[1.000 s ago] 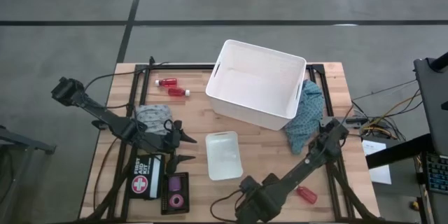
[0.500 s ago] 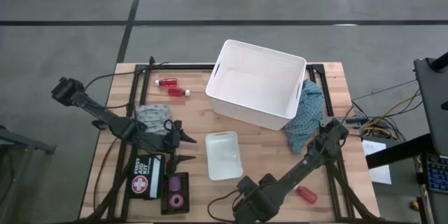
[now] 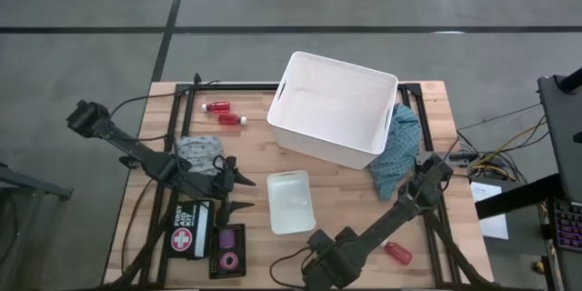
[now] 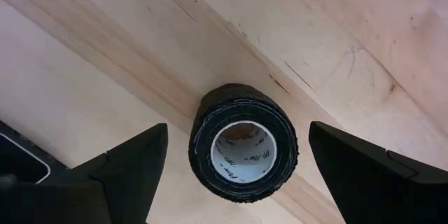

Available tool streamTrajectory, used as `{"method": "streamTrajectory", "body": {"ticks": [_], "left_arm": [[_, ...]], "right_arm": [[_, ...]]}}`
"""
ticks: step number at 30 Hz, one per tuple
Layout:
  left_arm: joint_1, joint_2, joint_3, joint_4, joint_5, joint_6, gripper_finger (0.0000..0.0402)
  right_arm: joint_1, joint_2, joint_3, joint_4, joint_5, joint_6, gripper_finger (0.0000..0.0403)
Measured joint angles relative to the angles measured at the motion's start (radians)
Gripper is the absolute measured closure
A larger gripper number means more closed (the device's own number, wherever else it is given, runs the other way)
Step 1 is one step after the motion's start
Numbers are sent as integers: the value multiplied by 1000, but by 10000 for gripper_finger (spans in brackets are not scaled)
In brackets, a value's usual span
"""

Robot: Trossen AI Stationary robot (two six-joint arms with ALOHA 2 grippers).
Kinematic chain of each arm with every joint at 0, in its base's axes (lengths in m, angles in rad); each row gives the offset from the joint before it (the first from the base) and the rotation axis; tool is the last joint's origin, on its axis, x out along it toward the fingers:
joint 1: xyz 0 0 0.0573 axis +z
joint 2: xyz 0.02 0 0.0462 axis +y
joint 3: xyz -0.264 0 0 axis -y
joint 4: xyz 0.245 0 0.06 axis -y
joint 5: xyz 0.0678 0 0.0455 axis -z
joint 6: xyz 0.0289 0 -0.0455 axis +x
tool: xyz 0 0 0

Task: Pick & Place Medicine items
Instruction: Put the black bandage into the black bin

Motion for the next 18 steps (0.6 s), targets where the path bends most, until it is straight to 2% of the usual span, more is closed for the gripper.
{"method": "streamTrajectory", "body": {"ticks": [18], "left_arm": [[0, 0, 0, 0, 0, 0, 115]], "right_arm": [[-1, 0, -51, 15, -34, 6, 77]]}}
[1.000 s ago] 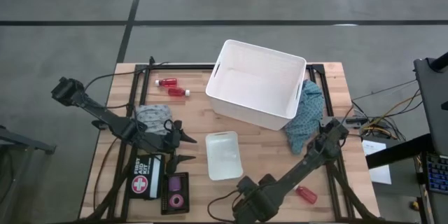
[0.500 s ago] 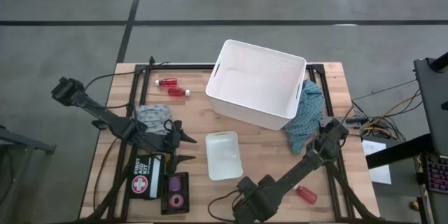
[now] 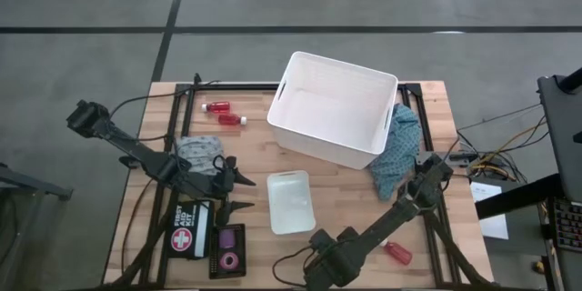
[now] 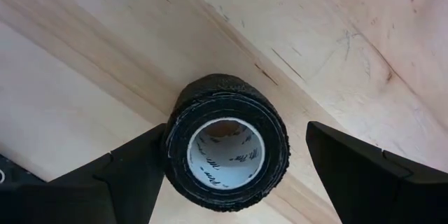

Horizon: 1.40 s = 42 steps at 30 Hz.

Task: Pick & Place Medicine items
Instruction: Put the black bandage into the black bin

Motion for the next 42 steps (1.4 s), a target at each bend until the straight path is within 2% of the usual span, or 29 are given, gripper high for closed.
{"method": "streamTrajectory", "body": {"ticks": [11, 21, 26, 42], "left_arm": [[0, 0, 0, 0, 0, 0, 115], [0, 0, 0, 0, 0, 0, 115], [0, 0, 0, 0, 0, 0, 115], [0, 0, 0, 0, 0, 0, 115]], "right_arm": [[-9, 0, -8, 33, 0, -7, 81], [-8, 0, -8, 42, 0, -26, 172], [-8, 0, -8, 45, 0, -28, 197], [-8, 0, 1, 73, 8, -64, 210]]}}
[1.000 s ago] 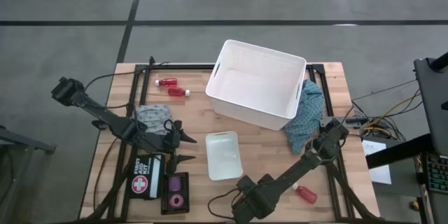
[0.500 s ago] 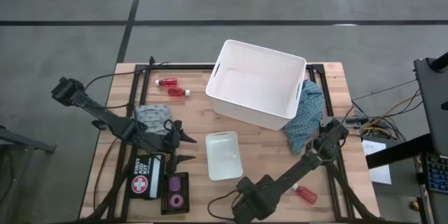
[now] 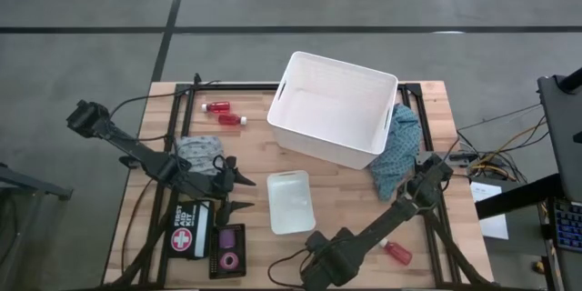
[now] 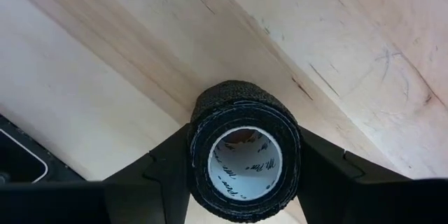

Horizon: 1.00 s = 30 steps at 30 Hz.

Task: Pick & Place Medicine items
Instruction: Put the black bandage into the black bin

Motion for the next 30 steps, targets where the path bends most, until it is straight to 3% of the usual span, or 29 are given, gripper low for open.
{"method": "streamTrajectory", "body": {"ticks": [12, 25, 30], "left_arm": [[0, 0, 0, 0, 0, 0, 115], [0, 0, 0, 0, 0, 0, 115], [0, 0, 0, -1, 0, 0, 115]], "right_arm": [[0, -21, 39, -14, 13, -56, 204], [5, -61, 187, 6, 296, -358, 202], [0, -61, 200, 112, 379, -520, 207]]}}
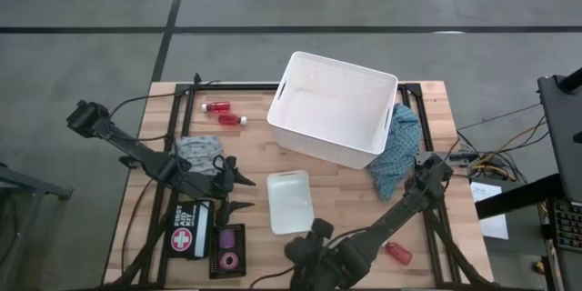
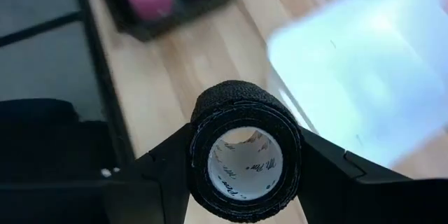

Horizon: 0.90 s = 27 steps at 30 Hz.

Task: Pick & Place Medicine items
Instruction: Put the black bandage into the black bin

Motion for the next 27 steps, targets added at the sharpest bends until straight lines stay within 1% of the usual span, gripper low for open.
{"method": "streamTrajectory", "body": {"ticks": [5, 11, 15, 19, 25, 27], "left_arm": [[0, 0, 0, -1, 0, 0, 115], [0, 0, 0, -1, 0, 0, 115], [0, 0, 0, -2, 0, 0, 115], [0, 0, 0, -2, 0, 0, 115], [0, 0, 0, -2, 0, 0, 115], [0, 0, 0, -2, 0, 0, 115]], "right_arm": [[-16, 0, -6, 118, -15, -113, 207], [-62, 0, -26, 187, -71, -135, 207], [-93, 0, -46, 262, -98, -192, 207], [-114, 0, -87, 392, -124, -242, 207], [-121, 0, -175, 614, -124, -302, 207], [-122, 0, -213, 707, -109, -328, 207]]}}
